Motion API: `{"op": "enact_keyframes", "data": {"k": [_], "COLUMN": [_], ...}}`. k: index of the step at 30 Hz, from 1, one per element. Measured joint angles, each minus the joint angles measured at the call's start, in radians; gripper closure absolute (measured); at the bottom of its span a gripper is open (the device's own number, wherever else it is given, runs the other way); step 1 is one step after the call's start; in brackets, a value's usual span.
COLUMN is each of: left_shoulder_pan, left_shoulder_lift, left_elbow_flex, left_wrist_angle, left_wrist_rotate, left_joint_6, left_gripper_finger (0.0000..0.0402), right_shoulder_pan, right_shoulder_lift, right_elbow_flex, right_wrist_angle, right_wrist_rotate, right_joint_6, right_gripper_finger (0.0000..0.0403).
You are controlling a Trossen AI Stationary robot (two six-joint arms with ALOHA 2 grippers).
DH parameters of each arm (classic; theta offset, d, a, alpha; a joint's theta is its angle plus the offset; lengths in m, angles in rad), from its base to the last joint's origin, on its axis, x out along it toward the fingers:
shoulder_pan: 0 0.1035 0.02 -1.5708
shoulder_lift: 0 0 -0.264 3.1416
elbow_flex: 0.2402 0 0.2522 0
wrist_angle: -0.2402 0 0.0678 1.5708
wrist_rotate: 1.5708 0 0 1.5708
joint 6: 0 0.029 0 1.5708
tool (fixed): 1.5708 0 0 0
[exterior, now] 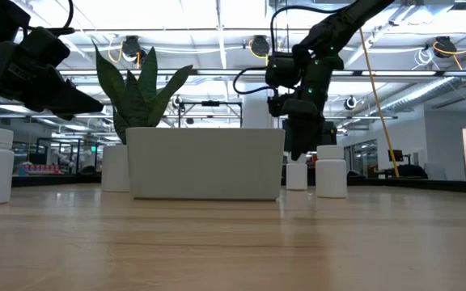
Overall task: Pick and place pill bottles into a basket
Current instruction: Put the white pill bottle into the gray bin
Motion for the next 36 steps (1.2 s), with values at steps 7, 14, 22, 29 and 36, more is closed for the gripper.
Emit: {"op": "enact_keyframes", "data": {"k": [7,14,22,29,36], "left_shoulder_pan": [0.000,0.000,0.000,0.000,0.000], "left_shoulder_lift": [0.000,0.000,0.000,0.000,0.000], "left_elbow_flex": [0.000,0.000,0.000,0.000,0.000], "left_wrist_angle": [0.000,0.000,0.001,0.004,0.005], "left_wrist_rotate": [0.000,0.000,0.000,0.000,0.000], "left_joint_6": [0.000,-0.004,-0.004,-0.004,-0.008], "left_gripper_finger": [0.0337,0.0337,0.0337,0.0337,0.0337], "right_shoulder_pan": [0.006,0.044,0.123,0.224,0.312], "right_shoulder_lift": [0.000,-0.040,-0.134,-0.156,-0.156], "right_elbow_flex": [0.000,0.001,0.002,0.088,0.146], "right_wrist_angle": [0.031,0.107,0.186,0.178,0.180], "right_wrist_rotate": [0.002,0.029,0.029,0.029,0.029], "right_joint_6": [-0.020,-0.025,0.015,0.039,0.079], "right_gripper_finger": [0.0259,0.0259,0.0259,0.0259,0.0259]}}
